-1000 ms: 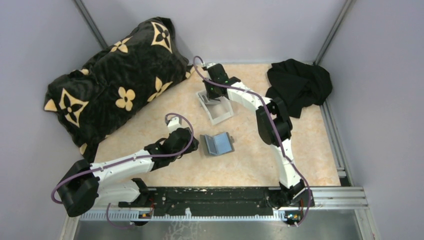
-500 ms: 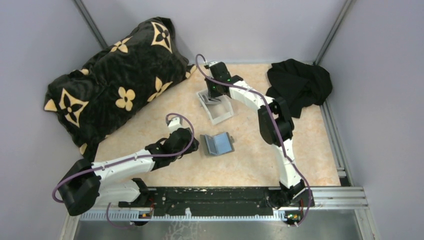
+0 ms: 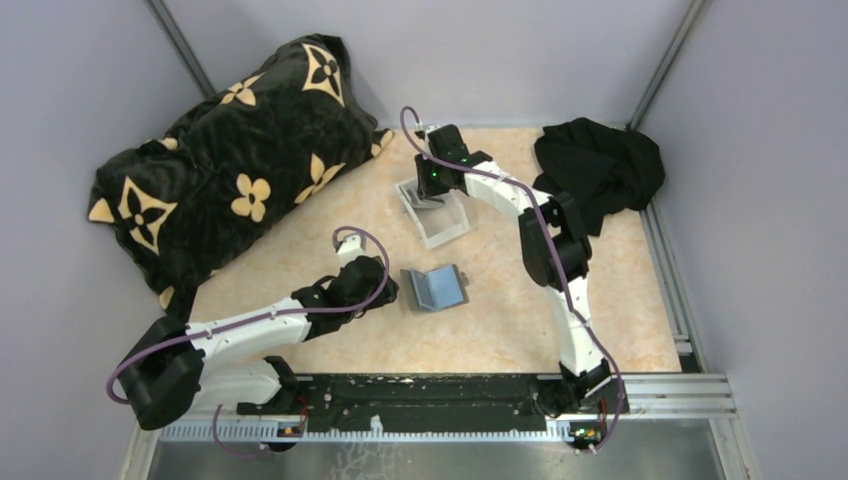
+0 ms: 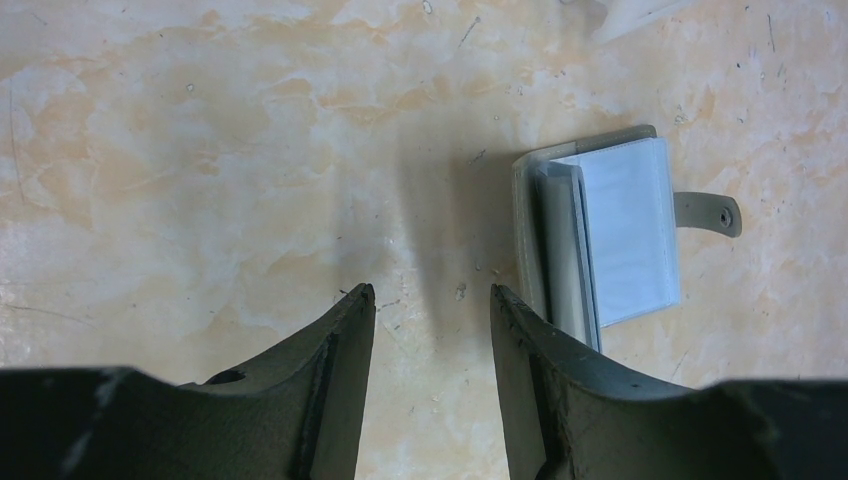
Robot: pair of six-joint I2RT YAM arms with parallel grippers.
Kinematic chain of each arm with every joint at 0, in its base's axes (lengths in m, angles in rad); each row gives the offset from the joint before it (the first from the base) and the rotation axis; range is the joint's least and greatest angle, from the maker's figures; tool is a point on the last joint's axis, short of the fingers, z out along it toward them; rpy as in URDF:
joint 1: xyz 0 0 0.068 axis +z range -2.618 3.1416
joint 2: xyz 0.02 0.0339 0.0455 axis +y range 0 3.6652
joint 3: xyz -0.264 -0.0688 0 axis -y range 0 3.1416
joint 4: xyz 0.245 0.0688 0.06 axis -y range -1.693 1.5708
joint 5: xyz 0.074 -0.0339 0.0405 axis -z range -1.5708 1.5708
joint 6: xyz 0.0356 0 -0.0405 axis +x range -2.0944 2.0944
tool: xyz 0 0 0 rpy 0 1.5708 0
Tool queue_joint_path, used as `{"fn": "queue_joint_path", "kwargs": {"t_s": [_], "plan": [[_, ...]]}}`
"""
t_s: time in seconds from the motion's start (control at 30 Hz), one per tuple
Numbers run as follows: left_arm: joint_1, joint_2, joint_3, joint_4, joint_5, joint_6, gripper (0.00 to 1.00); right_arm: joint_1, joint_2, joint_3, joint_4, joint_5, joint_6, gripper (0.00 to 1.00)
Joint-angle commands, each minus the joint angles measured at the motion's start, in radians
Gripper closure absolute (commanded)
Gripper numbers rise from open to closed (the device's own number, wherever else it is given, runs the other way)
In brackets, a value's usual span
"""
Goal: Put the credit cards into the card holder
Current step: Pick up the credit card from the storage box.
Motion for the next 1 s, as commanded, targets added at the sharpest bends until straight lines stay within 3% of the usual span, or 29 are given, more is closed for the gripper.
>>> {"fn": "queue_joint_path", "kwargs": {"t_s": [0.0,0.97], "plan": [[0.006,0.004,0.019,0.022,0.012,0.007,0.47,-0.029,-0.054,-0.022,0.037,-0.039,0.024,0.79],[0.007,-0.009,0.001,0.025,0.018,-0.004,0.48,-0.067,-0.117,-0.079,0.075,-0.030,0.040,0.75]]}}
